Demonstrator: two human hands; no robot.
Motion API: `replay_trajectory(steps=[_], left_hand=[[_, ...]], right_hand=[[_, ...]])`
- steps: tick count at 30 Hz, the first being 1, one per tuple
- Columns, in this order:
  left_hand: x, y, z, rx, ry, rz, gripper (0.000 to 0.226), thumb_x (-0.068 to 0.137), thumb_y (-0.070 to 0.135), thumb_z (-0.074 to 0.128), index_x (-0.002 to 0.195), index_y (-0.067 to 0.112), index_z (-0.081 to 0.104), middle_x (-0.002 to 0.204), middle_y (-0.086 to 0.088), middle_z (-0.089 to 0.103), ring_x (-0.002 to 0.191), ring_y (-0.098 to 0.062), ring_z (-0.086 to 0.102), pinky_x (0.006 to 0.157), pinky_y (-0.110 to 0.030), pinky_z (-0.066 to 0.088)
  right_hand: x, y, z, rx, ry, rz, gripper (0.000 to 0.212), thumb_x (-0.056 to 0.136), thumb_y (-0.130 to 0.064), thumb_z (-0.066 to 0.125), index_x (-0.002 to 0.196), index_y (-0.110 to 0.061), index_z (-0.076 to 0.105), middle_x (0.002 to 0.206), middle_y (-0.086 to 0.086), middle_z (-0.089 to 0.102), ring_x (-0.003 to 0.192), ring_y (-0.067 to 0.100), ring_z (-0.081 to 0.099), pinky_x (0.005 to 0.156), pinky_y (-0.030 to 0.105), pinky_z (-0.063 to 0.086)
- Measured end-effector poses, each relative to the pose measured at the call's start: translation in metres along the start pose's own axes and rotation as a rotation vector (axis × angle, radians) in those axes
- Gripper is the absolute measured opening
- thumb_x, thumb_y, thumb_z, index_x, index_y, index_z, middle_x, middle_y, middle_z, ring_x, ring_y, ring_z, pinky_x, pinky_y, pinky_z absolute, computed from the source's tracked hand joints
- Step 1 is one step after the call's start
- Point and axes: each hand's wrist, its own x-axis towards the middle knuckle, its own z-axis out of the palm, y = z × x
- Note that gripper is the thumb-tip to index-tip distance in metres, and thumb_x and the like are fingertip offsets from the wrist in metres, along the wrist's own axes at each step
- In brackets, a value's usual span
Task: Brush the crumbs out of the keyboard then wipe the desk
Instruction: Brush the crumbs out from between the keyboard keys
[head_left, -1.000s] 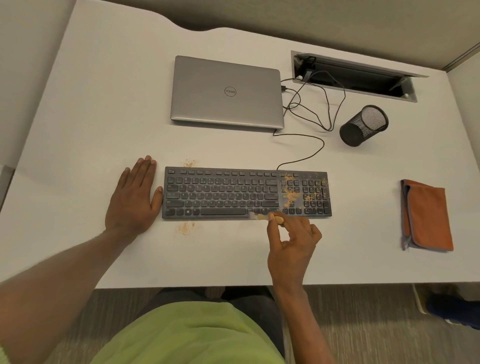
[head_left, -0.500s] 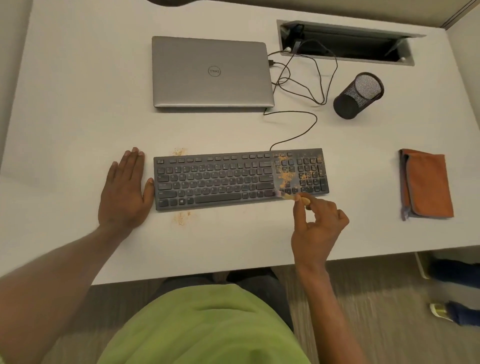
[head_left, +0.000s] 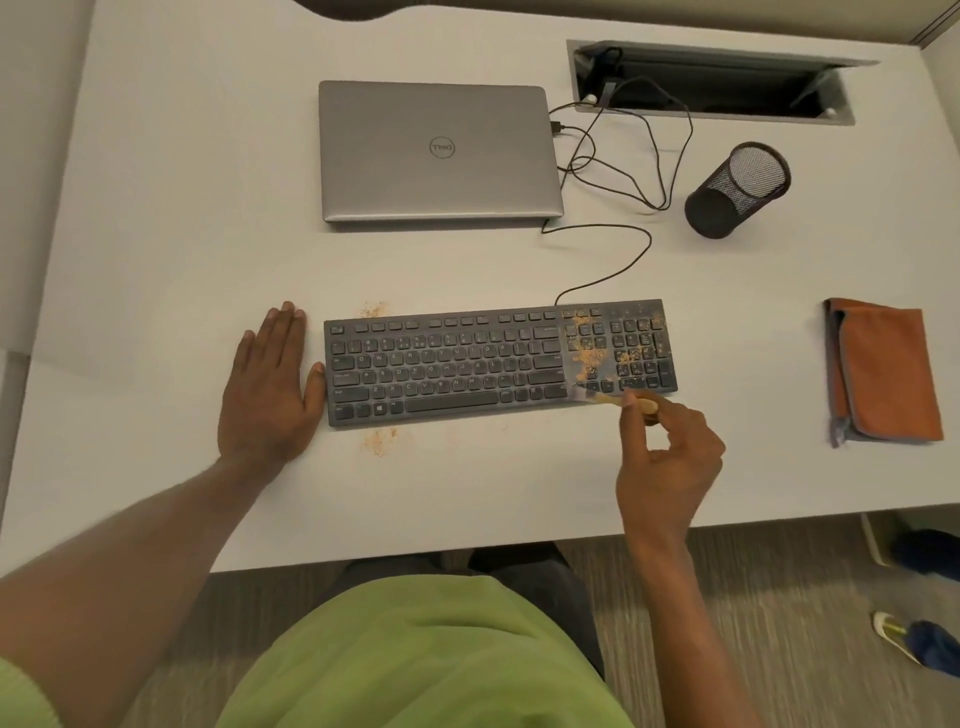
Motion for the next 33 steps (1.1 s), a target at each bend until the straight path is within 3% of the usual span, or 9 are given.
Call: replay_trajectory(steps=[2,6,9,11,16,21,25,30,33], left_hand=[[0.001,-0.001,0.000,0.000,-0.003,-0.002,0.071,0.109,0.043,0.026,0.170,0.009,0.018,0.178,-0.006,0.017,0.166,-0.018,0.009,0.135,-0.044,0.009],[0.000,-0.001,-0.001,-0.004,-0.013,-0.007,0.070,0.109,0.043,0.026,0.171,0.011,0.017,0.179,-0.005,0.016,0.166,-0.017,0.007,0.135,-0.044,0.008],[-0.001,0.000,-0.001,-0.003,-0.020,-0.012,0.070,0.109,0.043,0.026,0.172,0.013,0.014,0.179,-0.003,0.013,0.166,-0.014,0.005,0.135,-0.043,0.008],[-0.001,-0.001,0.000,-0.008,-0.021,-0.014,0.070,0.109,0.043,0.027,0.172,0.013,0.014,0.179,-0.002,0.012,0.166,-0.013,0.004,0.135,-0.042,0.007],[0.000,-0.001,-0.001,-0.019,-0.026,-0.018,0.070,0.109,0.042,0.027,0.172,0.013,0.014,0.179,-0.002,0.013,0.166,-0.013,0.005,0.135,-0.043,0.009],[0.000,0.000,-0.002,-0.026,-0.021,-0.021,0.070,0.109,0.043,0.027,0.172,0.014,0.015,0.179,-0.002,0.014,0.166,-0.013,0.005,0.135,-0.043,0.009],[0.000,-0.001,-0.001,-0.029,-0.015,-0.018,0.070,0.109,0.042,0.028,0.172,0.014,0.015,0.179,-0.002,0.015,0.166,-0.015,0.006,0.135,-0.044,0.010],[0.001,0.000,-0.001,-0.022,-0.013,-0.017,0.070,0.108,0.041,0.029,0.172,0.014,0.016,0.179,-0.003,0.015,0.166,-0.016,0.007,0.135,-0.045,0.011],[0.001,-0.001,-0.001,-0.019,-0.018,-0.017,0.070,0.108,0.041,0.029,0.172,0.014,0.015,0.179,-0.003,0.014,0.166,-0.015,0.007,0.135,-0.045,0.011]], right_hand=[[-0.002,-0.008,0.003,0.057,-0.063,0.012,0.015,0.099,-0.036,0.068,0.107,-0.026,0.076,0.101,-0.018,0.070,0.102,0.022,0.063,0.079,0.057,0.054],[-0.004,-0.016,0.009,0.065,-0.200,-0.038,0.007,0.097,-0.024,0.071,0.102,-0.027,0.075,0.099,-0.017,0.072,0.096,0.008,0.065,0.081,0.041,0.057],[0.003,-0.001,0.005,-0.027,-0.129,-0.038,0.014,0.099,-0.027,0.068,0.106,-0.019,0.078,0.096,-0.006,0.073,0.094,0.021,0.067,0.080,0.052,0.055],[0.011,0.000,-0.001,-0.038,-0.059,-0.024,0.018,0.100,-0.028,0.068,0.107,-0.015,0.077,0.096,-0.001,0.073,0.091,0.022,0.067,0.080,0.051,0.056],[0.039,-0.020,0.002,0.057,-0.003,-0.009,0.028,0.102,-0.036,0.064,0.109,-0.013,0.077,0.100,0.001,0.074,0.094,0.013,0.068,0.079,0.009,0.045],[0.070,-0.034,0.030,0.119,-0.009,-0.032,0.022,0.103,-0.033,0.065,0.101,-0.015,0.078,0.095,0.000,0.075,0.091,0.012,0.071,0.074,0.024,0.055],[0.091,-0.042,0.050,0.065,0.018,-0.030,0.022,0.103,-0.033,0.062,0.100,-0.020,0.079,0.091,-0.002,0.075,0.084,0.011,0.071,0.070,0.022,0.056],[0.105,-0.034,0.061,-0.022,0.005,-0.042,0.024,0.101,-0.043,0.060,0.100,-0.027,0.079,0.091,-0.007,0.073,0.084,0.015,0.071,0.073,0.044,0.060],[0.104,-0.025,0.060,-0.061,-0.045,-0.089,0.025,0.101,-0.039,0.059,0.100,-0.024,0.079,0.088,-0.004,0.072,0.083,0.017,0.069,0.072,0.048,0.058]])
